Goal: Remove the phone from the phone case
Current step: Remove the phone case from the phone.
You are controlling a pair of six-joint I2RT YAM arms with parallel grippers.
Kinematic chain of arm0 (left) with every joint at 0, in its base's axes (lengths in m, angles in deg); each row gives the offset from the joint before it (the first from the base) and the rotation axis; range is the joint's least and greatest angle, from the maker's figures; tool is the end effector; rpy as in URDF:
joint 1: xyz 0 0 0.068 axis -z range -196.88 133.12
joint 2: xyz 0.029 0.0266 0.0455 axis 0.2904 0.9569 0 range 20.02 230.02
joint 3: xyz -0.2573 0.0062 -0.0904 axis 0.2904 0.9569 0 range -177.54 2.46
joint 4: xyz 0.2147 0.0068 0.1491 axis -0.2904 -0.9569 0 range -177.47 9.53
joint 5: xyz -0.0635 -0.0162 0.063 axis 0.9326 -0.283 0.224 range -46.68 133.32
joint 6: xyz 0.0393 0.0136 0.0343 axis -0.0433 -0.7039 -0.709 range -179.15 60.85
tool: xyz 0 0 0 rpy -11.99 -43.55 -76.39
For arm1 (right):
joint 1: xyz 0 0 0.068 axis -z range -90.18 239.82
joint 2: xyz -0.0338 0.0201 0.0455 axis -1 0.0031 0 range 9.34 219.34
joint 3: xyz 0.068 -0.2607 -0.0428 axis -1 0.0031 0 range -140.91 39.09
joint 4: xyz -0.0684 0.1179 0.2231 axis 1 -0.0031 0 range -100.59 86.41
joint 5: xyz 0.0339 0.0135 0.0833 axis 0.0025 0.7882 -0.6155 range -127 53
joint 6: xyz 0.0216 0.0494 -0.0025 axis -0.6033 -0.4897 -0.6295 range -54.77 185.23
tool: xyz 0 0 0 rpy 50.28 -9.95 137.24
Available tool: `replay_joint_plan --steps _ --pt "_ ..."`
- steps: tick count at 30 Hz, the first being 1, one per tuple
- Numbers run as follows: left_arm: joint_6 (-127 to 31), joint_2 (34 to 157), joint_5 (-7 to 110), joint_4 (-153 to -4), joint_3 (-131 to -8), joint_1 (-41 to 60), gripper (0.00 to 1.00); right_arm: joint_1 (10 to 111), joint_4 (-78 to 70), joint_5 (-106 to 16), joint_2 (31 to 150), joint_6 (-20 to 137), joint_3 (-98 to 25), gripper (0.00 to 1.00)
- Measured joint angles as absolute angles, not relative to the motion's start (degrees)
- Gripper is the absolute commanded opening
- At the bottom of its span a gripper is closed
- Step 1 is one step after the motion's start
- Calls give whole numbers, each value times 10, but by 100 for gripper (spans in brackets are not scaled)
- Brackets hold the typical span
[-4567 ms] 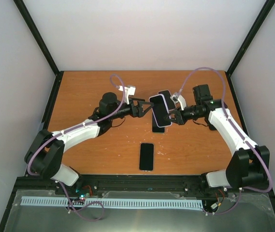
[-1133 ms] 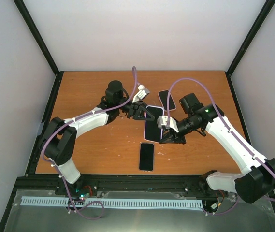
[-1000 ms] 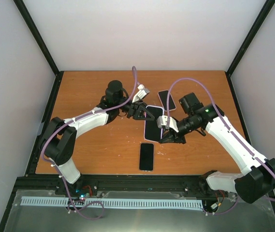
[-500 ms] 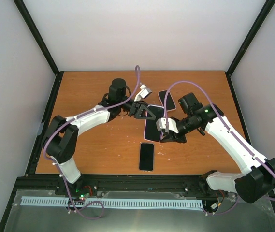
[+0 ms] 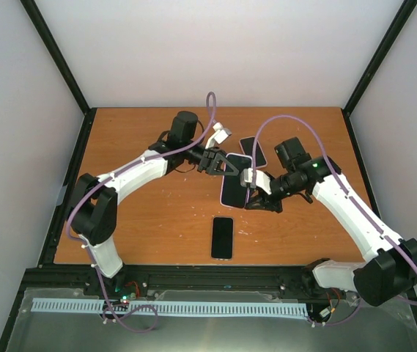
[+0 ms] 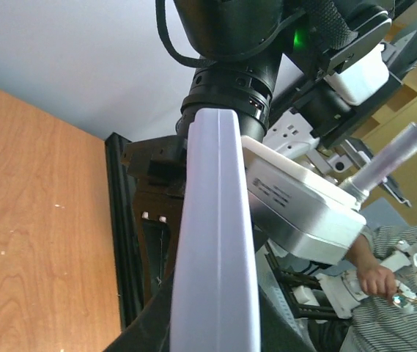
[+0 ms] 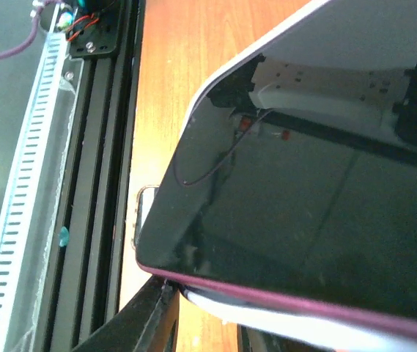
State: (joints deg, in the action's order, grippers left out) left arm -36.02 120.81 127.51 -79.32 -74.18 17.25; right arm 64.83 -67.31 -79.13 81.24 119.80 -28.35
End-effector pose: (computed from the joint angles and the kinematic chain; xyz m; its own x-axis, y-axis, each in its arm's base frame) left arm 0.3021 -0.2475 0.2970 -0.6176 0.3706 -0.6937 0.6222 -0.3092 -0.7192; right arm 0.1932 0.1164 0.3119 -0.0484 -0.6893 -0.7229 -0.9983 0.0090 0.0583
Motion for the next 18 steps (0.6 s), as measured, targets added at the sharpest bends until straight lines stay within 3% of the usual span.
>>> replay_joint_plan --steps 18 --pt "-418 1208 1209 -823 -747 160 0 736 -532 -847 817 934 -245 28"
